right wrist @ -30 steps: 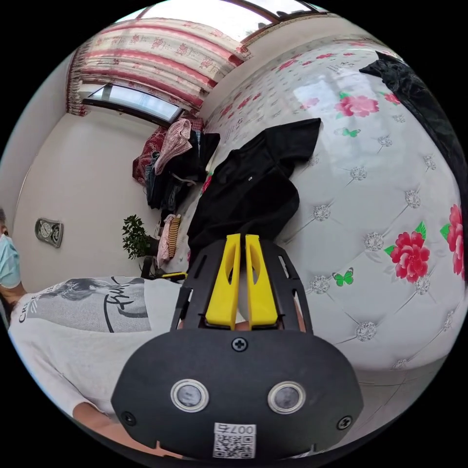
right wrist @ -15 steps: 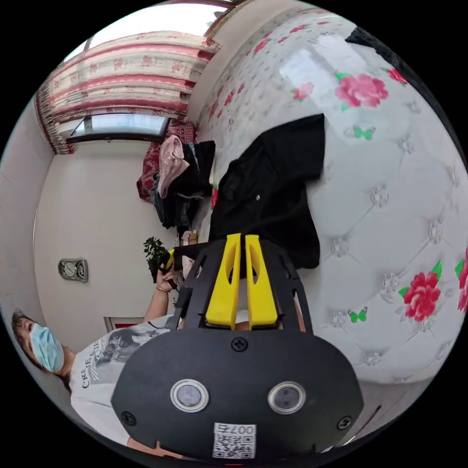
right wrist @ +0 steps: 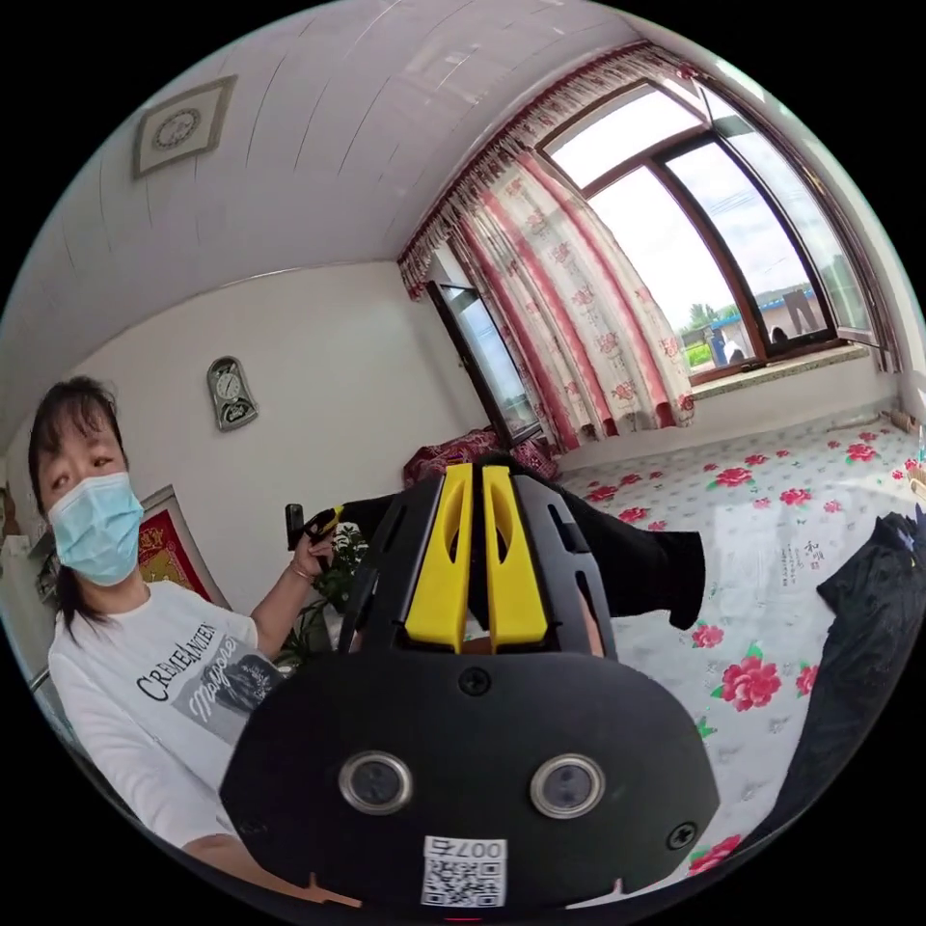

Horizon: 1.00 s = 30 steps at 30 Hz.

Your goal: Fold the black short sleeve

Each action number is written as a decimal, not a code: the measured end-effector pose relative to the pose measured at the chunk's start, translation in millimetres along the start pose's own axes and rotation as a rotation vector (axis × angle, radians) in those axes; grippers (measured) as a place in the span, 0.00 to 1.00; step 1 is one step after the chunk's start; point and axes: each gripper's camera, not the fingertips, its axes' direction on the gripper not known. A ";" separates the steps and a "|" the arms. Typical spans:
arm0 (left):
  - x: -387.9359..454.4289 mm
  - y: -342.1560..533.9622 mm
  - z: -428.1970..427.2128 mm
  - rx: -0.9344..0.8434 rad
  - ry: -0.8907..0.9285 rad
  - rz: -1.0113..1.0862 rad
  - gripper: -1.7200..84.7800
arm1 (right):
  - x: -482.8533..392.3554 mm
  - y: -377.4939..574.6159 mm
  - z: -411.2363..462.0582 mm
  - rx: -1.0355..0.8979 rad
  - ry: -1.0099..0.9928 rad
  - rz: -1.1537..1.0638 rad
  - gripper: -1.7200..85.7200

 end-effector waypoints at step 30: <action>-148.8 456.3 65.5 -0.506 -0.168 -0.903 0.01 | 126.7 482.3 265.4 -0.844 0.439 0.599 0.07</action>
